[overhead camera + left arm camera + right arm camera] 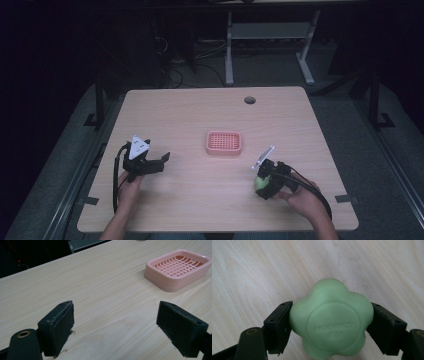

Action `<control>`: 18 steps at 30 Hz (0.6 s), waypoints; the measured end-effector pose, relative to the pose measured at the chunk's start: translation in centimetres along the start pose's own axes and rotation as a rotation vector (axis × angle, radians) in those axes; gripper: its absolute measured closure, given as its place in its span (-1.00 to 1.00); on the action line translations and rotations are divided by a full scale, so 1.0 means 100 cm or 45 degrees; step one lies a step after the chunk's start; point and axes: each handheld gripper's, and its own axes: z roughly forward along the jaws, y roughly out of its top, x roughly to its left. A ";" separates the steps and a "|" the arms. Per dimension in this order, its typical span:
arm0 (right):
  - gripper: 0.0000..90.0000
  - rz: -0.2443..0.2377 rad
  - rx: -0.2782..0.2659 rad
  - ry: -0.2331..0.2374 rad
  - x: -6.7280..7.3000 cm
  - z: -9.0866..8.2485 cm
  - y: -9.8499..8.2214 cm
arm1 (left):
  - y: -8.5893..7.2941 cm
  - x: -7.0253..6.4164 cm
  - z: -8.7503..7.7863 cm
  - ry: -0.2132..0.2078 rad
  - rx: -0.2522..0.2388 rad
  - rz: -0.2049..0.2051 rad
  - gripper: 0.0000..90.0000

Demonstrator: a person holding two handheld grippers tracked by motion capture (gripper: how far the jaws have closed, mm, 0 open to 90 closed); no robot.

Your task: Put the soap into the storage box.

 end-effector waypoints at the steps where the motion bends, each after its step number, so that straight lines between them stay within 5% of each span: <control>1: -0.46 0.000 0.000 0.000 0.000 0.000 0.000 | 0.000 0.000 0.000 0.000 0.000 0.000 -0.68; 18: -0.46 0.001 -0.136 0.018 -0.015 -0.024 0.027 | 0.000 0.002 -0.001 0.006 -0.002 -0.010 -0.68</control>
